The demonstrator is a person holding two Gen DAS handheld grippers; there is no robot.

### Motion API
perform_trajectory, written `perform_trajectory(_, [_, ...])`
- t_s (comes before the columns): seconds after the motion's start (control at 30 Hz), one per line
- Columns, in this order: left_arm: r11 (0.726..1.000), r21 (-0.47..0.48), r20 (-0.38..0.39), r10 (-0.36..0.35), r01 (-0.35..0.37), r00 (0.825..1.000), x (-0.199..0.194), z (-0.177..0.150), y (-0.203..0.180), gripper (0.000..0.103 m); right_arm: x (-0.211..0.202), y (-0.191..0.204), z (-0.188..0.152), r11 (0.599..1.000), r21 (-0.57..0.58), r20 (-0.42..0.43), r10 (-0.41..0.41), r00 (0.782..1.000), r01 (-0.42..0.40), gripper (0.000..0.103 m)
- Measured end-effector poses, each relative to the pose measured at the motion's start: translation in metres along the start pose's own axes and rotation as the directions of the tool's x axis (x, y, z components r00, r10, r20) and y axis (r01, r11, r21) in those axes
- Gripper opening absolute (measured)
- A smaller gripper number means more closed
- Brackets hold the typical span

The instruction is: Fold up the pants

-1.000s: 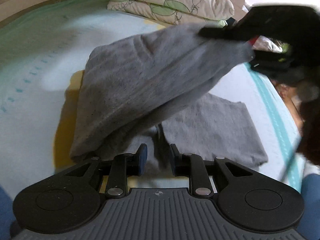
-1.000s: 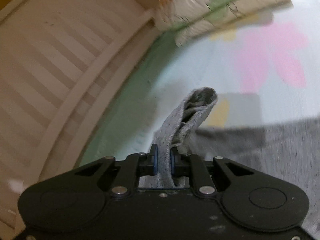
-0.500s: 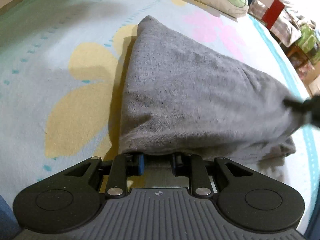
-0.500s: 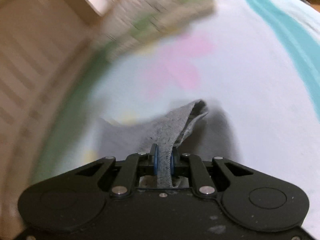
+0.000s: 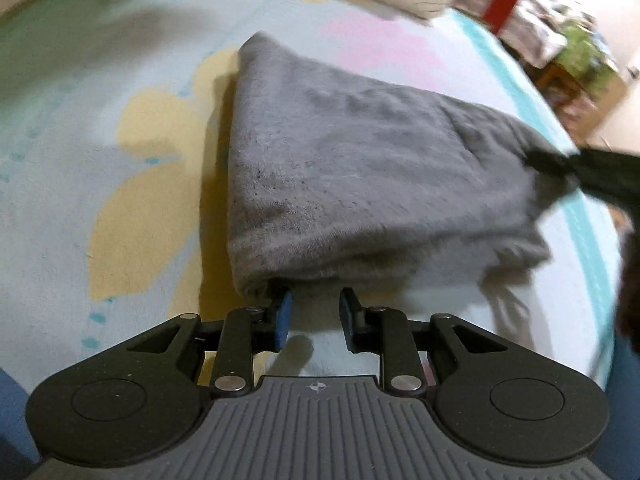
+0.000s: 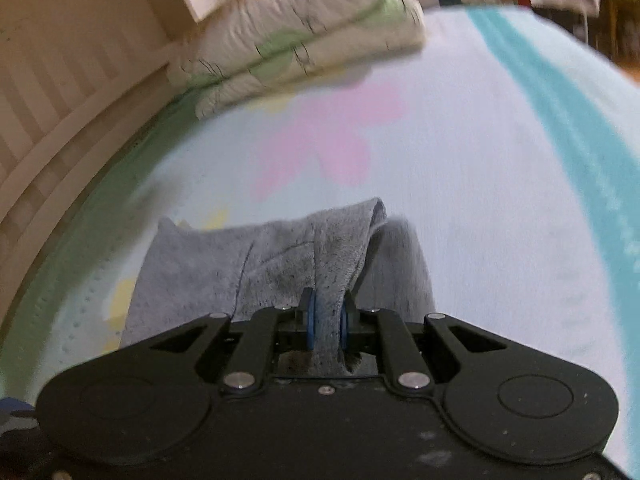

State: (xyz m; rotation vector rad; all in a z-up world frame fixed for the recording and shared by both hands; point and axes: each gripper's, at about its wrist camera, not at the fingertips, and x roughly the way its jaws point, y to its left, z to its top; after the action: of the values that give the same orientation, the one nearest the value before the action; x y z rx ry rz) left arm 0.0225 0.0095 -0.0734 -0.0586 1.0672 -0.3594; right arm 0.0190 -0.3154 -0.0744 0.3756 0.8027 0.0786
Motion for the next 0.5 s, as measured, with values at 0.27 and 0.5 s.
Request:
perform_trajectory(0.27, [1.0,0.021,0.15,0.001,-0.004,0.989,-0.028,0.01,0.004,0.025,0.039,-0.017,-0.023,0.993,-0.058,-0.109,-0.109,0.988,0.103,0.016])
perform_trajectory(0.5, [0.995,0.039,0.071,0.093,-0.096,0.993,0.016,0.03,0.004,0.028,0.041,-0.038,-0.019,0.998,0.026,-0.114,-0.06,0.992,0.063,0.017])
